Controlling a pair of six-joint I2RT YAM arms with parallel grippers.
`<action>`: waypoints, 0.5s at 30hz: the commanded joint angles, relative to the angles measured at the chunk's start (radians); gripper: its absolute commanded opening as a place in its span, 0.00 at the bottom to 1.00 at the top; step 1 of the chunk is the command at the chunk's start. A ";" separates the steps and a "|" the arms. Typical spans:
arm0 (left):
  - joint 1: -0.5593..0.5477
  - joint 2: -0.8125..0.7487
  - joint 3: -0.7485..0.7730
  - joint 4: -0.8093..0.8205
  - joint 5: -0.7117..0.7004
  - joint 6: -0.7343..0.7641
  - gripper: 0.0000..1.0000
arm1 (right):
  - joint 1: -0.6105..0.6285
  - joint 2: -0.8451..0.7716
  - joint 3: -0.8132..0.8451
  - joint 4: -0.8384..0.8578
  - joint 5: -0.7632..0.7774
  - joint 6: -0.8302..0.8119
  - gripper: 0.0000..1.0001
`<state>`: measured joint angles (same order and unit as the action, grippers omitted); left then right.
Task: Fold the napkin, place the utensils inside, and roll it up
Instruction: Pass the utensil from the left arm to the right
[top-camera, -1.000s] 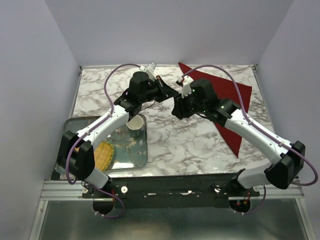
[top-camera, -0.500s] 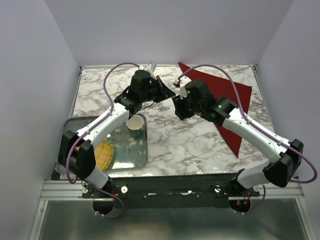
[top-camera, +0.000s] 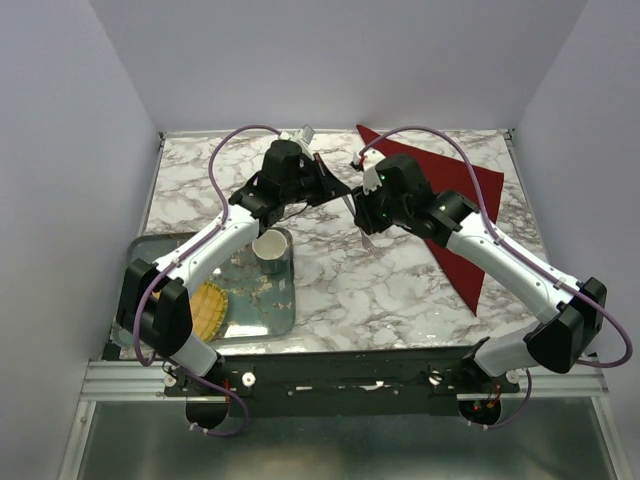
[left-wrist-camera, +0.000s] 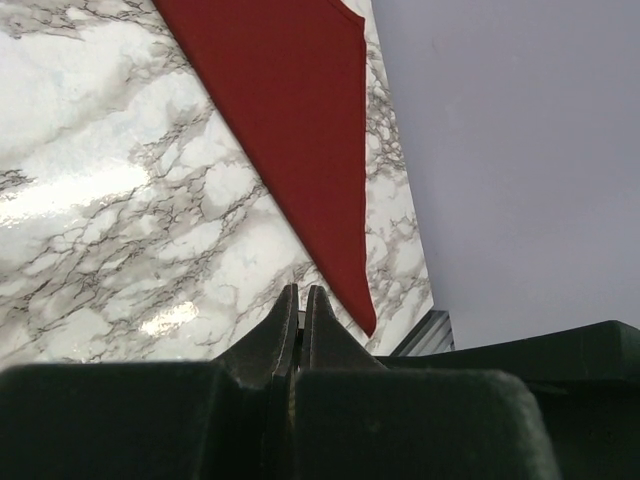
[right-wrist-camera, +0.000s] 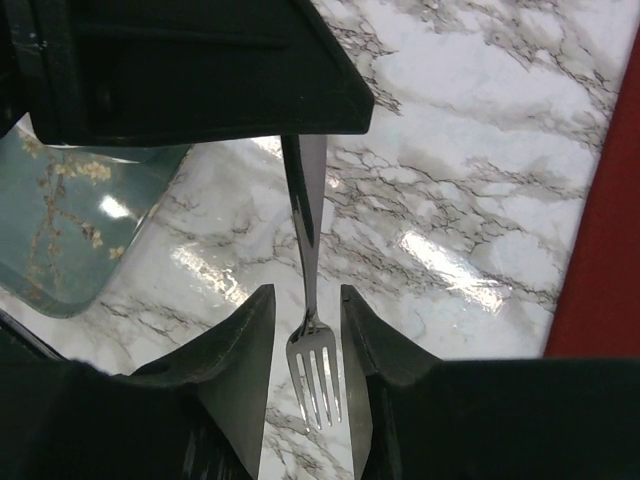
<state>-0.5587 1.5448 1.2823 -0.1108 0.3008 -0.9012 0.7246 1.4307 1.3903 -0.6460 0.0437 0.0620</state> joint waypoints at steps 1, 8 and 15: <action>-0.001 -0.029 -0.001 0.026 0.034 -0.005 0.00 | -0.002 0.017 -0.011 0.045 -0.096 -0.001 0.42; -0.001 -0.043 -0.006 0.036 0.046 -0.013 0.00 | -0.005 0.037 -0.017 0.045 -0.091 -0.002 0.40; 0.000 -0.051 -0.012 0.039 0.049 -0.016 0.00 | -0.010 0.040 -0.025 0.045 -0.093 -0.007 0.34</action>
<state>-0.5587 1.5352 1.2789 -0.1009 0.3252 -0.9096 0.7242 1.4631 1.3842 -0.6212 -0.0261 0.0620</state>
